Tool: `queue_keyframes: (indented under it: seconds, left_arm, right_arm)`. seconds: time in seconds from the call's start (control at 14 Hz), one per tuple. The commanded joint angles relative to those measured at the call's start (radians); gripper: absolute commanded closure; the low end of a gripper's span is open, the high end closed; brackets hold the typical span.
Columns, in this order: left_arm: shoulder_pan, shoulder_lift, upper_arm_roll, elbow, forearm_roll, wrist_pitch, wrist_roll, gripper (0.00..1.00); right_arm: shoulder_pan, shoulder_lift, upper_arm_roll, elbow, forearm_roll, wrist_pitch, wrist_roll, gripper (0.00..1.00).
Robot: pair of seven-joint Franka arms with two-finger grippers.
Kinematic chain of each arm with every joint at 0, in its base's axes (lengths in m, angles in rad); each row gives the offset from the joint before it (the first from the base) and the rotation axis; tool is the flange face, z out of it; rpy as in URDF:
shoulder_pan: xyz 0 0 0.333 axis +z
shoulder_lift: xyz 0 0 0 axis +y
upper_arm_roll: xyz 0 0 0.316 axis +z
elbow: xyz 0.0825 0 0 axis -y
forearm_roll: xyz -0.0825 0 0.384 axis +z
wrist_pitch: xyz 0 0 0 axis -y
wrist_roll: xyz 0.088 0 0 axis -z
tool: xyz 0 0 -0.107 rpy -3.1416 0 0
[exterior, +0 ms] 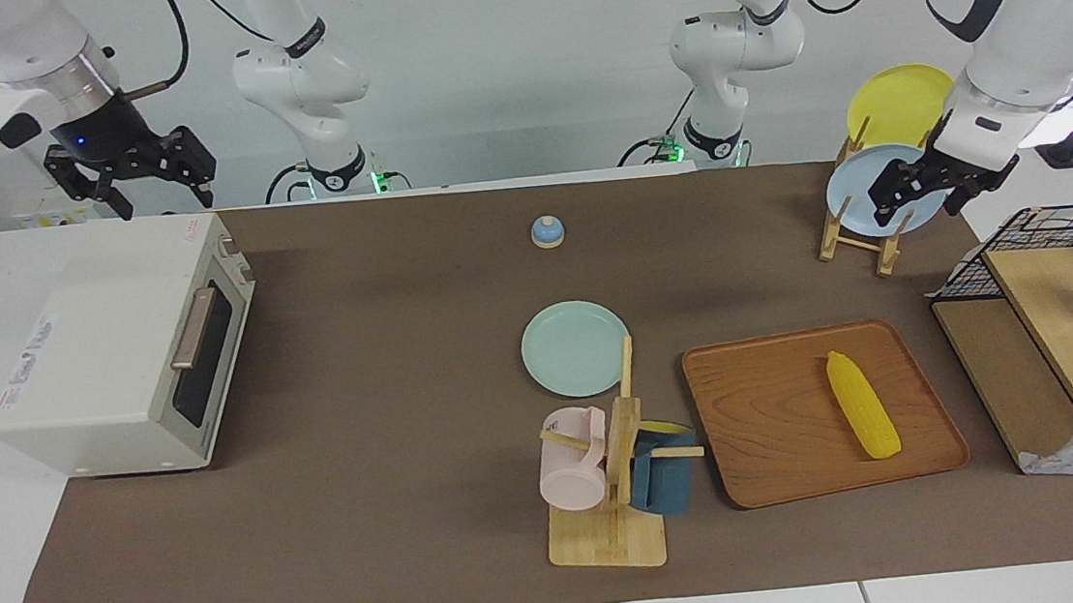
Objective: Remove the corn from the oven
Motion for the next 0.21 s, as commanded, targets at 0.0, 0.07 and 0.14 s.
queue_keyframes:
  seconds: [0.0,0.07,0.14]
  left_arm:
    - [0.006,-0.024,-0.004,-0.014,-0.006,-0.028,0.018,0.00]
    - [0.006,-0.027,-0.002,-0.011,-0.006,-0.042,0.018,0.00]
    - [0.006,-0.030,-0.001,-0.001,-0.008,-0.055,0.019,0.00]
  right_arm:
    - [0.013,0.012,0.007,0.000,0.019,-0.012,0.028,0.00]
    - [0.021,0.009,0.007,-0.003,0.015,-0.020,0.030,0.00]
    - [0.020,0.003,0.007,-0.011,0.017,-0.021,0.031,0.00]
